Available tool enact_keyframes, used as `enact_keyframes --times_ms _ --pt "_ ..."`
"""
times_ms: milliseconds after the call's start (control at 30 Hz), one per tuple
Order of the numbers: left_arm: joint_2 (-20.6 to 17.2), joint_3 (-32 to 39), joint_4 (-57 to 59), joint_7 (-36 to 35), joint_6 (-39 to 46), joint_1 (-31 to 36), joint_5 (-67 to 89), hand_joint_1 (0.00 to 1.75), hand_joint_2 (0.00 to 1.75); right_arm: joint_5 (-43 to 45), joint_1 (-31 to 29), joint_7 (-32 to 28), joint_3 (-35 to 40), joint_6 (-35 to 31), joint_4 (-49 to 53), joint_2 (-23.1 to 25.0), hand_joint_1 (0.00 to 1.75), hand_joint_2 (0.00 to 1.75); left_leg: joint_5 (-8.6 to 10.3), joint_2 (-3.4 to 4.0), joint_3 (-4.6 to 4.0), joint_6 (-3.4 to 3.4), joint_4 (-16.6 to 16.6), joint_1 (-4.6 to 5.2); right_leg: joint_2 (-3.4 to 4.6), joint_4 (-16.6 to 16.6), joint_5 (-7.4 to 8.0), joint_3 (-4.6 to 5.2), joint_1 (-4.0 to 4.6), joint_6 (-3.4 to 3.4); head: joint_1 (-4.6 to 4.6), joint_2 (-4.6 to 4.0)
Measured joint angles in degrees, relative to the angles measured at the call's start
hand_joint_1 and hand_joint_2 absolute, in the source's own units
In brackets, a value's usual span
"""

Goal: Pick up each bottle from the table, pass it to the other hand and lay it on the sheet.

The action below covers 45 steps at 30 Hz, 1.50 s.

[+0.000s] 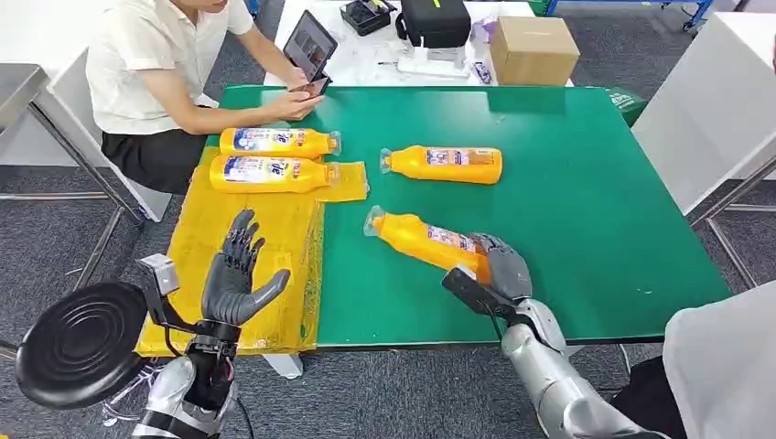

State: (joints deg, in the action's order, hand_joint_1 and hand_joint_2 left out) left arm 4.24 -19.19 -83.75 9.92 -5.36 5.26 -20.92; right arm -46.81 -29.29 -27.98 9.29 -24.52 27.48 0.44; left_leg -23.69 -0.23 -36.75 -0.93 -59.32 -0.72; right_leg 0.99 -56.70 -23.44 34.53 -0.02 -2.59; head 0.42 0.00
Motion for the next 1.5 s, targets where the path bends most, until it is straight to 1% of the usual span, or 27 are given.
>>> enact_keyframes --times_ms 133,200,267,300,400,433,467,633,667,700,733,767,833,933,967,1033,1067,1167,1200,1300,1333,1500 --pt "0.1 -1.3 4.8 -1.4 -0.5 0.1 -3.3 0.00 1.75 8.0 1.9 -5.6 -0.9 5.4 3.5 1.9 1.75 1.75 0.00 -0.01 -0.03 0.00 0.0 0.00 0.02 0.0 0.01 0.02 0.00 -0.01 0.00 0.00" --pt "0.3 -2.4 6.7 -0.6 -0.9 0.1 -4.5 0.00 1.75 11.4 3.8 -5.7 -0.7 7.4 7.1 3.0 1.75 1.75 0.02 -0.01 -0.13 0.00 0.0 0.00 0.00 0.0 0.01 0.09 0.00 -0.01 0.00 0.00" --pt "0.4 -3.5 7.6 -0.3 -1.0 0.1 -4.9 0.00 1.75 13.7 5.6 -4.9 0.4 8.6 10.7 3.8 1.64 1.75 0.03 -0.12 -0.24 -0.01 0.0 0.01 -0.04 0.0 -0.01 0.16 -0.01 -0.03 0.00 0.00" --pt "0.4 -3.9 7.9 -0.3 -1.0 0.1 -5.0 0.00 1.75 14.7 6.5 -4.6 1.0 9.0 12.4 4.2 1.64 1.75 0.03 -0.20 -0.31 -0.01 0.0 0.01 -0.07 0.0 -0.02 0.19 -0.02 -0.03 0.00 0.00" --pt "0.4 -5.3 8.7 -0.1 -0.7 0.2 -4.4 0.00 1.75 16.6 8.7 -4.4 3.2 9.4 16.7 5.0 1.64 1.75 0.03 -0.21 -0.49 -0.01 0.0 0.02 -0.06 0.0 -0.02 0.34 -0.03 -0.03 0.00 0.00" --pt "0.5 -5.8 8.9 0.1 -0.4 0.2 -3.8 0.00 1.75 17.1 9.2 -4.4 4.1 9.5 17.8 5.4 1.55 1.75 0.03 -0.19 -0.53 -0.01 0.0 0.02 -0.06 0.0 -0.02 0.39 -0.03 -0.04 -0.02 0.00" --pt "0.5 -6.0 9.0 0.1 -0.2 0.3 -3.6 0.00 1.75 17.3 9.6 -4.4 4.5 9.5 18.4 5.5 1.54 1.75 0.02 -0.19 -0.55 -0.01 0.0 0.03 -0.06 0.0 -0.02 0.41 -0.03 -0.04 0.00 0.00" --pt "0.6 -7.2 9.9 0.8 0.7 1.0 -2.5 0.00 1.75 18.3 10.7 -4.6 6.9 9.8 21.3 6.1 1.59 1.75 0.02 -0.24 -0.66 0.00 0.0 0.02 -0.07 0.0 -0.03 0.50 -0.03 -0.04 0.00 0.00" --pt "0.7 -7.4 10.0 0.9 1.0 1.2 -2.5 0.00 1.75 18.4 10.8 -4.6 7.4 10.0 21.6 6.2 1.57 1.75 0.02 -0.23 -0.66 0.00 0.0 0.02 -0.07 0.0 -0.03 0.50 -0.03 -0.04 0.00 0.00" --pt "0.9 -7.6 10.0 1.0 1.2 1.4 -2.5 0.00 1.75 18.5 10.9 -4.6 8.2 10.3 21.9 6.4 1.48 1.75 0.02 -0.21 -0.66 0.00 0.0 0.02 -0.06 0.0 -0.03 0.51 -0.03 -0.04 0.00 0.00" --pt "1.1 -7.7 10.1 1.1 1.2 1.6 -2.5 0.00 1.75 18.5 10.9 -4.6 8.9 10.4 22.1 6.6 1.45 1.75 0.02 -0.21 -0.66 0.00 0.0 0.02 -0.06 0.0 -0.03 0.51 -0.03 -0.04 -0.02 0.00" --pt "1.3 -7.8 10.2 1.1 1.2 1.9 -2.5 0.00 1.75 18.5 10.9 -4.6 9.7 10.6 22.1 7.0 1.38 1.75 0.02 -0.21 -0.66 0.00 0.0 0.02 -0.06 0.0 -0.03 0.52 -0.03 -0.04 -0.02 0.00" --pt "1.5 -8.1 10.5 1.4 1.6 2.4 -2.3 0.00 1.75 19.1 10.9 -4.6 10.9 10.8 22.1 7.6 1.38 1.75 0.03 -0.24 -0.68 0.00 0.0 0.01 -0.08 0.0 -0.03 0.51 -0.02 -0.04 0.00 0.00" --pt "2.4 -8.3 10.3 3.3 4.8 2.8 -0.9 0.00 1.75 21.5 11.6 -4.9 14.1 12.6 23.3 8.9 1.40 1.75 0.03 -0.20 -0.68 0.00 0.0 0.01 -0.07 -0.1 -0.03 0.55 -0.02 -0.04 -0.02 0.00" --pt "2.7 -8.4 10.1 3.3 5.1 2.8 -1.4 0.00 1.75 21.6 11.7 -4.4 15.3 12.6 24.0 9.1 1.45 1.75 0.03 -0.19 -0.68 0.00 0.0 0.01 -0.06 -0.1 -0.03 0.56 -0.02 -0.04 -0.02 0.00" --pt "3.0 -8.6 9.5 3.3 5.0 2.8 -2.6 0.00 1.75 21.9 11.9 -3.8 17.0 12.3 24.8 9.3 1.43 1.75 0.03 -0.27 -0.72 0.00 0.0 0.01 -0.09 -0.1 -0.05 0.57 -0.03 -0.03 0.00 0.00" --pt "3.0 -8.6 9.2 3.1 4.6 2.8 -3.5 0.00 1.75 22.0 11.9 -3.8 17.5 12.0 25.0 9.3 1.36 1.75 0.03 -0.27 -0.74 0.00 0.0 0.01 -0.09 -0.1 -0.05 0.57 -0.03 -0.03 0.00 0.00" --pt "3.0 -8.7 8.5 3.0 3.9 2.8 -4.6 0.00 1.75 22.2 11.8 -3.9 18.6 10.8 25.3 9.4 1.34 1.75 0.02 -0.25 -0.75 0.00 0.0 0.02 -0.08 -0.1 -0.05 0.58 -0.03 -0.03 0.00 0.00" --pt "3.0 -8.9 8.2 3.0 3.8 2.8 -5.1 0.00 1.75 22.5 11.8 -3.9 19.1 10.8 25.3 9.5 1.31 1.75 0.02 -0.25 -0.75 0.00 0.0 0.02 -0.08 -0.1 -0.05 0.58 -0.03 -0.03 0.00 0.00" --pt "3.3 -9.1 7.8 3.0 3.6 2.8 -7.1 0.00 1.75 23.2 11.6 -4.0 20.3 10.8 25.3 9.6 1.33 1.75 0.02 -0.26 -0.75 0.00 0.0 0.03 -0.09 -0.1 -0.05 0.58 -0.04 -0.03 0.00 0.00" --pt "3.4 -9.2 7.6 3.0 3.3 2.8 -7.5 0.00 1.75 23.2 11.5 -4.0 20.7 10.8 25.3 9.7 1.36 1.75 0.02 -0.26 -0.76 0.00 0.0 0.03 -0.09 -0.1 -0.05 0.58 -0.04 -0.03 0.00 0.00" --pt "3.5 -9.7 6.7 3.0 1.4 2.9 -9.0 0.00 1.75 23.8 11.0 -4.8 22.2 10.5 24.7 9.7 1.43 1.75 0.03 -0.26 -0.75 0.00 0.0 0.02 -0.09 -0.1 -0.04 0.58 -0.03 -0.03 0.00 0.00"
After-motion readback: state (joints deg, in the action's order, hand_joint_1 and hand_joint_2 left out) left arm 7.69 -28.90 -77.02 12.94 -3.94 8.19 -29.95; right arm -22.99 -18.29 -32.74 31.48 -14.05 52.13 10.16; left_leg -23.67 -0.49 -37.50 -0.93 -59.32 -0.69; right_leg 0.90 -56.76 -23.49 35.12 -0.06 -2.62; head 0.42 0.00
